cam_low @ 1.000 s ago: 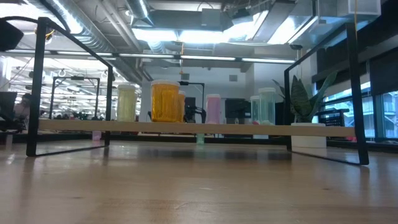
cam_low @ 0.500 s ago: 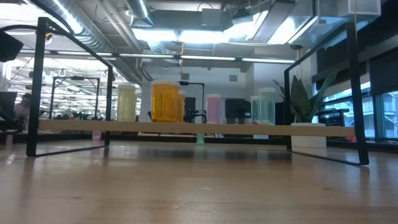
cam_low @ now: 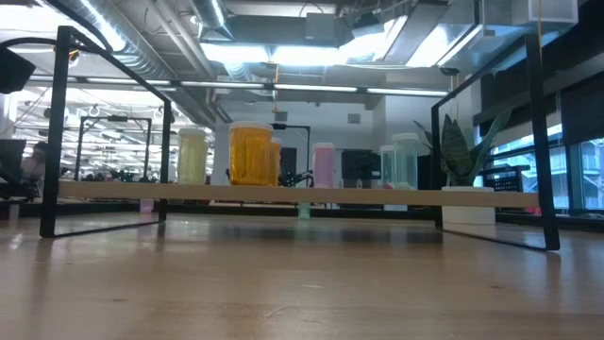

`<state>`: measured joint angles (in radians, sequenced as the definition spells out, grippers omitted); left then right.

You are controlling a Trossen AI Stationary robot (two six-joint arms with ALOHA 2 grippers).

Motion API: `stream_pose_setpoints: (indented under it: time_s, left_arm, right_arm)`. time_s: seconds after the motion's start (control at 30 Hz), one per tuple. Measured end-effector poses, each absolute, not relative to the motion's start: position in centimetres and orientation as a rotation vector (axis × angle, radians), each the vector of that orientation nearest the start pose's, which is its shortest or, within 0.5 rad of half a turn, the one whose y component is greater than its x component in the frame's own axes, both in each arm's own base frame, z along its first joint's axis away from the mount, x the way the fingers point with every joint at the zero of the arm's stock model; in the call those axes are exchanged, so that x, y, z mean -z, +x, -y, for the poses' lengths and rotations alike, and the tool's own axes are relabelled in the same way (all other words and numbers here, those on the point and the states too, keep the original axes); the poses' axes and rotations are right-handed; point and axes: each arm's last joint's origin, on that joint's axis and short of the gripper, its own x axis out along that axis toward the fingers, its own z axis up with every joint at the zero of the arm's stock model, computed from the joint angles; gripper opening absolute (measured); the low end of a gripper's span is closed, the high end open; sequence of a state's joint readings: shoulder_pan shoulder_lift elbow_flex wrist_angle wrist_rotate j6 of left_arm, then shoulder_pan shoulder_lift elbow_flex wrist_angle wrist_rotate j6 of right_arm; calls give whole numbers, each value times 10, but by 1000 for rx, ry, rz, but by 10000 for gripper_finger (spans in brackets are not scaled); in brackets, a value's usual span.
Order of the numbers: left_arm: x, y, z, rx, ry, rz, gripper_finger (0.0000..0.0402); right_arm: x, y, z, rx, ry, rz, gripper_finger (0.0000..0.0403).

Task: Pick and place medicine bottles onto shelf by color
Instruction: Put the bottom left pink pill bottle aligned with the pink pill bottle on the shelf

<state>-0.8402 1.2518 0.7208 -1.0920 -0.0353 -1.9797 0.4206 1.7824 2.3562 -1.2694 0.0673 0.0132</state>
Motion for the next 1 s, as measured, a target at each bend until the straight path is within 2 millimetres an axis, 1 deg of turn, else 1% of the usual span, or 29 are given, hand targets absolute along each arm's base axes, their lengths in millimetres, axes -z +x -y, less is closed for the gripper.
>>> stream_pose_setpoints:
  time_s: [0.13,0.3,0.4,0.53,0.67,0.73,0.8,0.9,1.0]
  left_arm:
    - [-188,117,133,-898,-843,-1361,98]
    - [-208,118,148,-802,-869,-1366,97]
    - [-224,119,159,-722,-894,-1372,96]
    - [-252,118,174,-560,-884,-1377,96]
    - [-281,121,182,-435,-890,-1304,95]
    - [-296,127,186,-368,-866,-1251,95]
    - [-309,137,192,-288,-802,-1207,95]
    - [-332,154,200,-178,-694,-1122,95]
    - [-353,174,207,-104,-605,-1042,95]
  right_arm:
    - [-483,296,-130,-334,-157,-680,217]
    - [-483,296,-130,-334,-157,-681,217]
    - [-483,296,-130,-334,-157,-682,217]
    - [-483,295,-130,-334,-158,-686,217]
    - [-480,293,-129,-330,-162,-719,217]
    - [-479,293,-129,-328,-161,-731,217]
    - [-479,293,-129,-329,-161,-731,217]
    - [-479,293,-129,-319,-135,-735,217]
    - [-479,292,-129,-313,-115,-738,217]
